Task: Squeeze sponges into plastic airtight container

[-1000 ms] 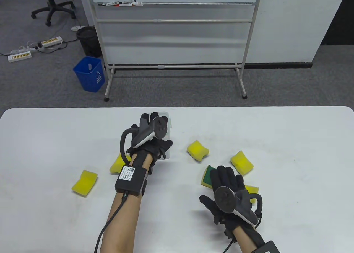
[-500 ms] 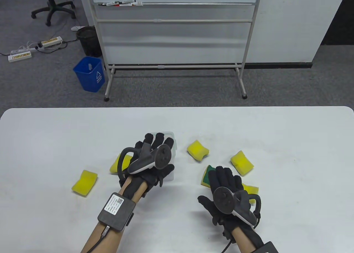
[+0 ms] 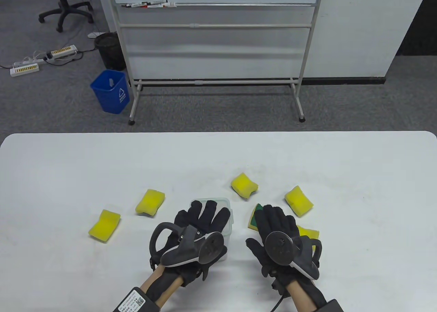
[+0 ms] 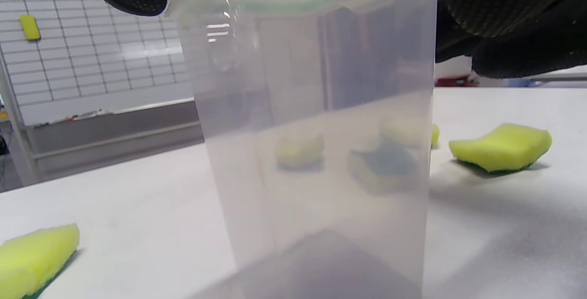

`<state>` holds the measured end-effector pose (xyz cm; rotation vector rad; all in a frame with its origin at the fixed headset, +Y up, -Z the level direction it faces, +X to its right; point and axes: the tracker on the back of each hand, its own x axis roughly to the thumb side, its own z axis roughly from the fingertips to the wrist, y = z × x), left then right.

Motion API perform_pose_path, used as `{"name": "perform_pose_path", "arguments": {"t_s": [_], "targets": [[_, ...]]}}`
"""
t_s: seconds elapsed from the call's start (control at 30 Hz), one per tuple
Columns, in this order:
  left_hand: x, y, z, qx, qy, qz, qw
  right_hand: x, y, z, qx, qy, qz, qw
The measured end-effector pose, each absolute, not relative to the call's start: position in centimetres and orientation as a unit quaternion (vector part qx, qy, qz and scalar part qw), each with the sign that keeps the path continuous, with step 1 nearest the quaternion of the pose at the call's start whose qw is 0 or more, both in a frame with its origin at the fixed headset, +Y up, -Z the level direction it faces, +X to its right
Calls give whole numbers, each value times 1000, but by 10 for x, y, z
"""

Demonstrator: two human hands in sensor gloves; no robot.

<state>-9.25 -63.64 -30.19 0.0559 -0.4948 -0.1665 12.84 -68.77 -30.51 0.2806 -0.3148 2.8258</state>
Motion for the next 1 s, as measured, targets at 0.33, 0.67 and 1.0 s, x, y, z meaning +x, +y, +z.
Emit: {"name": "perform_pose_path", "arguments": {"t_s": [0.33, 0.67, 1.0], "targets": [[-125, -591, -332, -123, -258, 106, 952, 136, -663, -306, 75, -166, 959, 218], [-202, -611, -357, 36, -75, 336, 938, 120, -631, -328, 8, -41, 918, 394], [-204, -673, -372, -98, -30, 388, 916, 94, -659, -359, -55, 81, 926, 365]]}}
